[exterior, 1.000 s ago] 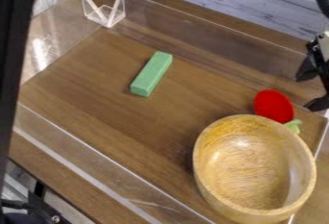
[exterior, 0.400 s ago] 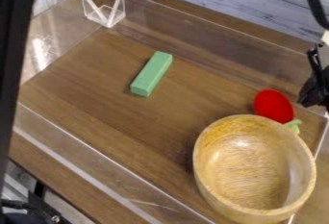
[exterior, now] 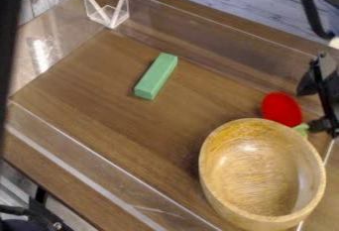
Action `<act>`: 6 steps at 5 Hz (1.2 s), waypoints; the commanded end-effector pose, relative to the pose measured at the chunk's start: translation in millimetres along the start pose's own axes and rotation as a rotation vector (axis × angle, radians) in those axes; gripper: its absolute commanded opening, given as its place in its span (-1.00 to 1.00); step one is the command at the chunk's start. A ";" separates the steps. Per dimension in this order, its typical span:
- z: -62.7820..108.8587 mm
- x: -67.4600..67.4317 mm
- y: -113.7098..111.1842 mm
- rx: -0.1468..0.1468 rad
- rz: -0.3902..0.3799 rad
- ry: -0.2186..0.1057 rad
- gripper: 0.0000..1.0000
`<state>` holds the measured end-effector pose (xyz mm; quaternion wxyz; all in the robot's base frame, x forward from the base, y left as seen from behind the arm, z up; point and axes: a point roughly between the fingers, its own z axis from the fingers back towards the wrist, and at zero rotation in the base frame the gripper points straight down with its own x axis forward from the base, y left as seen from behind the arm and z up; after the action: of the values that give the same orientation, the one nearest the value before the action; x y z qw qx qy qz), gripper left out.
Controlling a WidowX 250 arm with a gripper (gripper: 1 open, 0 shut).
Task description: Move the red object to the right side of the table
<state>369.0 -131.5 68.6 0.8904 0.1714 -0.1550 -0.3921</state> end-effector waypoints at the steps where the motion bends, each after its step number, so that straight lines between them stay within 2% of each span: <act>1: 43.6 -11.1 39.4 0.065 0.063 -0.117 1.00; 2: 68.3 -34.7 74.5 0.076 0.134 -0.136 1.00; 3: 76.5 -65.0 106.9 0.099 0.239 -0.111 1.00; 4: 71.4 -99.7 134.3 0.138 0.438 -0.024 1.00; 5: 62.9 -131.2 155.1 0.163 0.666 0.065 1.00; 6: 57.4 -159.2 181.1 0.189 0.819 0.127 1.00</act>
<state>356.5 91.8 154.7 0.9670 0.1970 -0.1612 0.0118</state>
